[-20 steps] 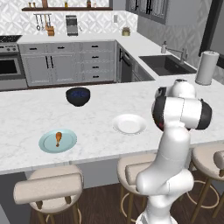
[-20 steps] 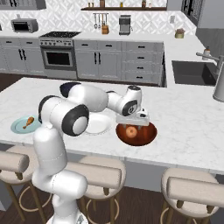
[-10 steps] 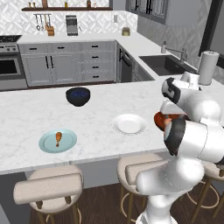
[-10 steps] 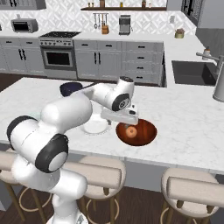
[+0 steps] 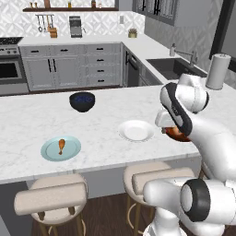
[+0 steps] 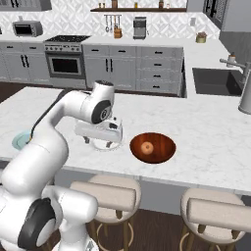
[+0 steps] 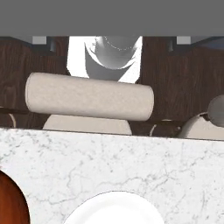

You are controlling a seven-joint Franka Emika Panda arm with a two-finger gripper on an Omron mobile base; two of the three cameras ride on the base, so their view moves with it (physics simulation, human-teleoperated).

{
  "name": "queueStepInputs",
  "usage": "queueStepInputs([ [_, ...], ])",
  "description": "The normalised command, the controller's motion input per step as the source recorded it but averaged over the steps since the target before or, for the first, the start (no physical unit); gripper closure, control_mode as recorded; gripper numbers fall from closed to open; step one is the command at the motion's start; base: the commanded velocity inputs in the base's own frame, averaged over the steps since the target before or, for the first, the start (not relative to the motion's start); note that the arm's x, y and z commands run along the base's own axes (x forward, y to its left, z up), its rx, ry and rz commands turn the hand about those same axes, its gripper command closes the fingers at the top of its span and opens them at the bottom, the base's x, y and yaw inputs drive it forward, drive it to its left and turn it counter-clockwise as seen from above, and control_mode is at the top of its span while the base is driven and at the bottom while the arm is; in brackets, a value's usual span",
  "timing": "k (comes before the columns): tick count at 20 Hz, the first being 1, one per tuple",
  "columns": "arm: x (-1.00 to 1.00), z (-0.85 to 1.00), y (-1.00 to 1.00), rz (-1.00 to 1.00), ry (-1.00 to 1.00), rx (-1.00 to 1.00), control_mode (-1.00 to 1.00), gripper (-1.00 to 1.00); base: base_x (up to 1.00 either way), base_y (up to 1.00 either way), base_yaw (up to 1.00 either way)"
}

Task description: Pick the chicken drumstick and onion from their plates and place them in the bowl. Then put the bowl in the fridge.

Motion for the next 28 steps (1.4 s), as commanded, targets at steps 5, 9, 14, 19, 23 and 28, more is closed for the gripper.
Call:
queueStepInputs([
  [5, -0.26, 0.08, 1.0, 0.0, -0.11, -0.04, -1.0, -1.0, 0.0, 0.0, 0.0],
  [9, 0.0, 0.19, 1.0, 0.0, -0.16, -0.09, -1.0, -1.0, 0.0, 0.0, 0.0],
  [14, 0.0, 0.16, 1.0, 0.01, -0.01, -0.09, -1.0, -1.0, 0.0, 0.0, 0.0],
  [19, 0.01, 0.02, 1.0, 0.02, 0.0, -0.01, -1.0, -1.0, 0.0, 0.0, 0.0],
  [23, 0.44, -0.09, 1.0, 0.0, 0.02, 0.0, -1.0, -1.0, 0.0, 0.0, 0.0],
  [28, 0.75, -0.05, 1.0, 0.0, 0.07, 0.0, -1.0, -1.0, 0.0, 0.0, 0.0],
])
